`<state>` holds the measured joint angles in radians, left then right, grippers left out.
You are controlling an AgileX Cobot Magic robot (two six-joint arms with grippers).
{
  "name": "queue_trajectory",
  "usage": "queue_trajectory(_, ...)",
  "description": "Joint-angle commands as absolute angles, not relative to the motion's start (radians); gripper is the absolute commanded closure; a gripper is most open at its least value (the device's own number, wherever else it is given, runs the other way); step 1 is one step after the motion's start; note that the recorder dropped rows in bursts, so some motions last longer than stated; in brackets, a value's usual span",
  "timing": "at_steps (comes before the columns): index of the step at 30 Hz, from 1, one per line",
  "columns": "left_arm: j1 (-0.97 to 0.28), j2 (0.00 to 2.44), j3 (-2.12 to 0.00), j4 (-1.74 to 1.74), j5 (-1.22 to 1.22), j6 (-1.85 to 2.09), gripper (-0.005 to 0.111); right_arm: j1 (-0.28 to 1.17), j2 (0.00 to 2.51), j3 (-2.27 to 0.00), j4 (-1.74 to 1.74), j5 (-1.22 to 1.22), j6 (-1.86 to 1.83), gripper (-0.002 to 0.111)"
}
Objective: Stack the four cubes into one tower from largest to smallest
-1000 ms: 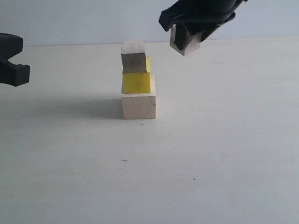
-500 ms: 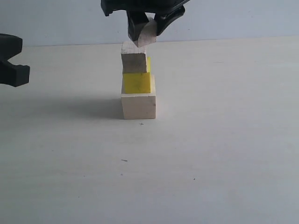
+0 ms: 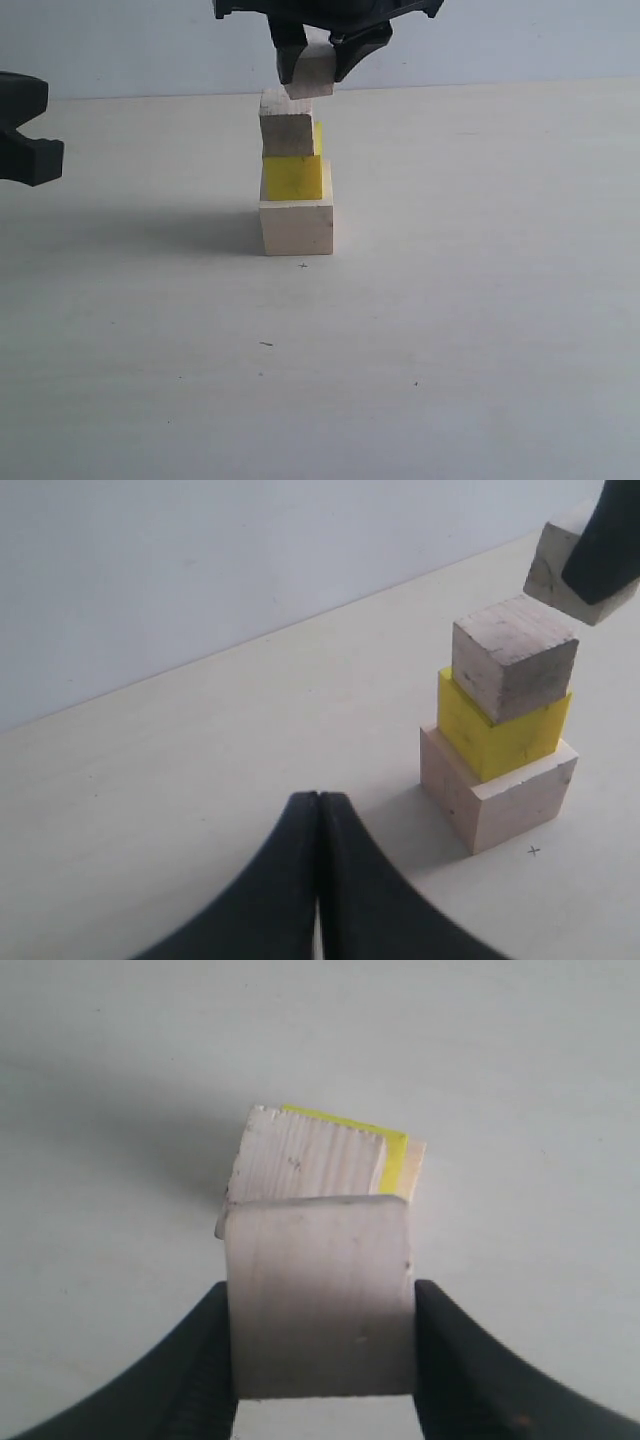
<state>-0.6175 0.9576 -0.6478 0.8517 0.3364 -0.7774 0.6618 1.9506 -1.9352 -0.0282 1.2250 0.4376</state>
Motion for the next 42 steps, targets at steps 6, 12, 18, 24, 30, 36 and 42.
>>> queue_trajectory(6, -0.617, 0.961, -0.654, 0.844, 0.319, -0.785, 0.107, 0.664, 1.994, -1.983, -0.047, 1.221, 0.455, 0.108)
queue_trajectory(12, -0.617, 0.961, -0.654, 0.844, 0.315, -0.785, 0.107, 0.668, 2.005, -2.012, -0.019, 1.221, 0.465, 0.108)
queue_trajectory(18, -0.617, 0.961, -0.654, 0.842, 0.315, -0.785, 0.107, 0.674, 2.005, -2.012, -0.027, 1.221, 0.478, 0.108)
queue_trajectory(24, -0.617, 0.961, -0.654, 0.835, 0.313, -0.785, 0.107, 0.674, 2.005, -2.012, -0.041, 1.221, 0.522, 0.108)
queue_trajectory(30, -0.617, 0.961, -0.654, 0.835, 0.311, -0.785, 0.107, 0.686, 2.005, -2.012, -0.042, 1.21, 0.546, 0.108)
queue_trajectory(36, -0.617, 0.961, -0.654, 0.833, 0.311, -0.785, 0.107, 0.686, 2.027, -2.012, -0.044, 1.197, 0.546, 0.108)
queue_trajectory(42, -0.617, 0.961, -0.654, 0.831, 0.309, -0.785, 0.107, 0.686, 2.032, -2.012, -0.066, 1.194, 0.578, 0.108)
